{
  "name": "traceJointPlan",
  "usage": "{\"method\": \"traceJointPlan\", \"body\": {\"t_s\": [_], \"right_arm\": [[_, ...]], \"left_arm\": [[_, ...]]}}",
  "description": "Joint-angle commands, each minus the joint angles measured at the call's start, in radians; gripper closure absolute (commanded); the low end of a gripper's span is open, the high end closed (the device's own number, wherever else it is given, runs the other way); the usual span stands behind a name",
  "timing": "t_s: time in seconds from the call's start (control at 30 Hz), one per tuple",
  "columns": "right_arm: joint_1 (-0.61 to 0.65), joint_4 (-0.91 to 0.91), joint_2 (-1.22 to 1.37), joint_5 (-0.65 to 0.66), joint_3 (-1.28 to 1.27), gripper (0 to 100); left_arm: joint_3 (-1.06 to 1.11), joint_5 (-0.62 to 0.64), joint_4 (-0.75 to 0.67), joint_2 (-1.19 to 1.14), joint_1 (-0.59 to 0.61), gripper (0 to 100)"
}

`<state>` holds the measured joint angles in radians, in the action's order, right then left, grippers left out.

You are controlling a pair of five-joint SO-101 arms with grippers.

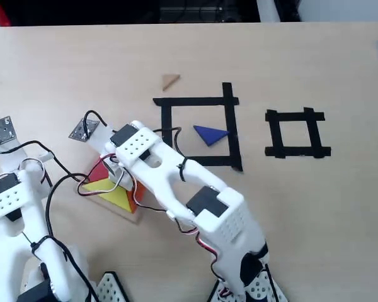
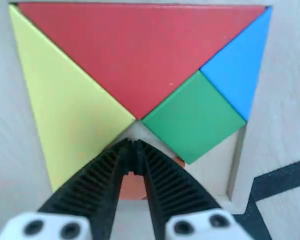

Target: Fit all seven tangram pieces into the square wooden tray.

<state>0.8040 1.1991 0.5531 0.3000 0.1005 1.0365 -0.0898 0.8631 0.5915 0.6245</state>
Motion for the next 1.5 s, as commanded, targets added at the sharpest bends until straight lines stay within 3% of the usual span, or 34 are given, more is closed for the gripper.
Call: {"method": "traceJointPlan", "body": {"t_s": [0.0, 0.27, 0.53, 0.77, 0.9, 1.13, 1.47], "right_arm": [[0.012, 0.012, -0.033, 0.008, 0.074, 98.8], [-0.038, 0.051, -0.154, 0.009, 0.097, 98.8], [-0.359, 0.152, -0.352, 0.083, 0.084, 98.8], [-0.482, 0.163, -0.394, 0.261, -0.064, 98.5], [-0.588, 0.048, -0.394, 0.348, -0.203, 88.3], [-0.549, -0.121, -0.394, 0.482, -0.315, 84.3], [-0.594, -0.216, -0.331, 0.517, -0.306, 84.0]], "left_arm": [[-0.004, 0.009, -0.021, 0.003, 0.008, 97], [-0.004, 0.011, -0.021, 0.003, 0.008, 97], [-0.004, 0.011, -0.023, 0.003, 0.008, 97], [-0.004, 0.011, -0.023, 0.003, 0.008, 97], [0.005, 0.009, -0.035, 0.003, 0.007, 97], [0.018, 0.011, -0.066, 0.003, 0.007, 97], [0.018, 0.011, -0.069, 0.003, 0.001, 97]]}}
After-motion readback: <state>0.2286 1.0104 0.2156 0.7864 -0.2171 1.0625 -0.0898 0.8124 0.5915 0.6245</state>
